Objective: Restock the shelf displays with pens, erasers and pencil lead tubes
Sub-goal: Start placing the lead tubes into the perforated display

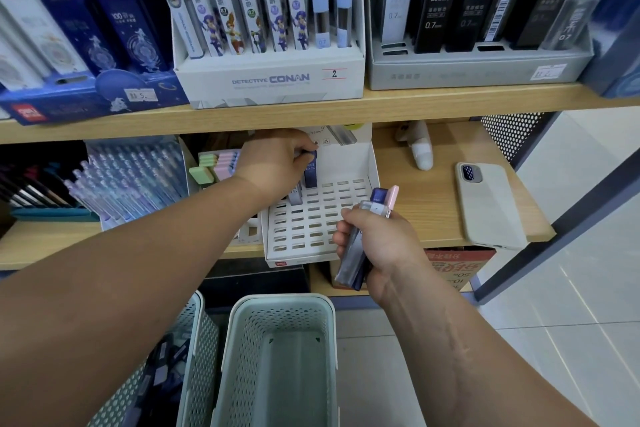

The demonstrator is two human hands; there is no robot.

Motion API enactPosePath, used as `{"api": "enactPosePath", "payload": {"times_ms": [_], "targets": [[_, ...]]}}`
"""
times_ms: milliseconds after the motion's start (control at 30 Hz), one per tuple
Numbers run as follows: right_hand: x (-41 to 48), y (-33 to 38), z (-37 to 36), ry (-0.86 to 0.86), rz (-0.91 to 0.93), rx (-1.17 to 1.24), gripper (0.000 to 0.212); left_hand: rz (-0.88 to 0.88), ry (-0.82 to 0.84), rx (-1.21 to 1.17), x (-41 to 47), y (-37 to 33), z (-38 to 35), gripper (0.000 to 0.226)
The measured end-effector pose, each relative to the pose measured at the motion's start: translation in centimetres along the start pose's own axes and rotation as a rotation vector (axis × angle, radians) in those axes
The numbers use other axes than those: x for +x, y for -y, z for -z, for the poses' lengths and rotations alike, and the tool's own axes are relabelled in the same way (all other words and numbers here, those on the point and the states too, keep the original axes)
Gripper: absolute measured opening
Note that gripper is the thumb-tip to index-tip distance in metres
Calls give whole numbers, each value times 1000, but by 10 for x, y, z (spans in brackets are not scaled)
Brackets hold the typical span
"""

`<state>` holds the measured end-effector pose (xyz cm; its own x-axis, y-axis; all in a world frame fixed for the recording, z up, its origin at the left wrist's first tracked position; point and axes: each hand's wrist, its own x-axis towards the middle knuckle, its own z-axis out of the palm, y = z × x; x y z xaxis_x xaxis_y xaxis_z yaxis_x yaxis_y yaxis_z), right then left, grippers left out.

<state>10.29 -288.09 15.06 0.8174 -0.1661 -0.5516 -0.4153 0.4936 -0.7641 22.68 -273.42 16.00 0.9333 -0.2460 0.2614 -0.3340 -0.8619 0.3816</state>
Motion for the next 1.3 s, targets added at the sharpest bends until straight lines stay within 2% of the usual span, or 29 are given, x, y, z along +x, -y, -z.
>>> {"api": "enactPosePath", "payload": {"times_ms": [133, 233, 400, 533, 600, 700, 767, 867, 933, 967, 1067, 1167, 1233, 1300], "targets": [[-1, 0, 0, -1, 3, 0, 9, -1, 41, 4, -1, 1, 0, 20], [-1, 1, 0, 2, 5, 4, 7, -20, -5, 27, -2, 4, -2, 23], [-4, 2, -2, 64, -6, 55, 11, -318, -74, 304, -5, 4, -5, 28], [-7, 4, -3, 167, -18, 89, 5, -315, 6, 501, -4, 4, -5, 26], [-9, 4, -3, 193, -32, 97, 3, -366, -5, 472, -6, 6, -4, 21], [-11, 5, -3, 207, -36, 99, 4, -399, -140, 246, -18, 5, -2, 29], [-11, 6, -4, 221, -28, 69, 6, -238, -178, -40, -33, -11, 6, 26], [-12, 3, -8, 257, 3, -53, 16, 212, 22, -665, -60, -34, 13, 15], [-13, 0, -11, 293, 28, -137, 25, 366, 109, -907, -81, -41, 13, 7], [-14, -1, -12, 309, 44, -174, 25, 413, 124, -960, -91, -43, 14, 2], [-20, -3, -13, 349, 86, -264, 30, 523, 121, -1012, -108, -41, 14, 13], [-24, -6, -15, 412, 46, -259, 28, 559, 123, -1104, -113, -40, 16, 16], [-25, -9, -15, 367, -12, -207, 22, 607, 52, -1179, -121, -40, 14, 15], [-18, -14, -12, 231, -60, -127, 18, 685, 42, -1190, -138, -39, 6, 12]]}}
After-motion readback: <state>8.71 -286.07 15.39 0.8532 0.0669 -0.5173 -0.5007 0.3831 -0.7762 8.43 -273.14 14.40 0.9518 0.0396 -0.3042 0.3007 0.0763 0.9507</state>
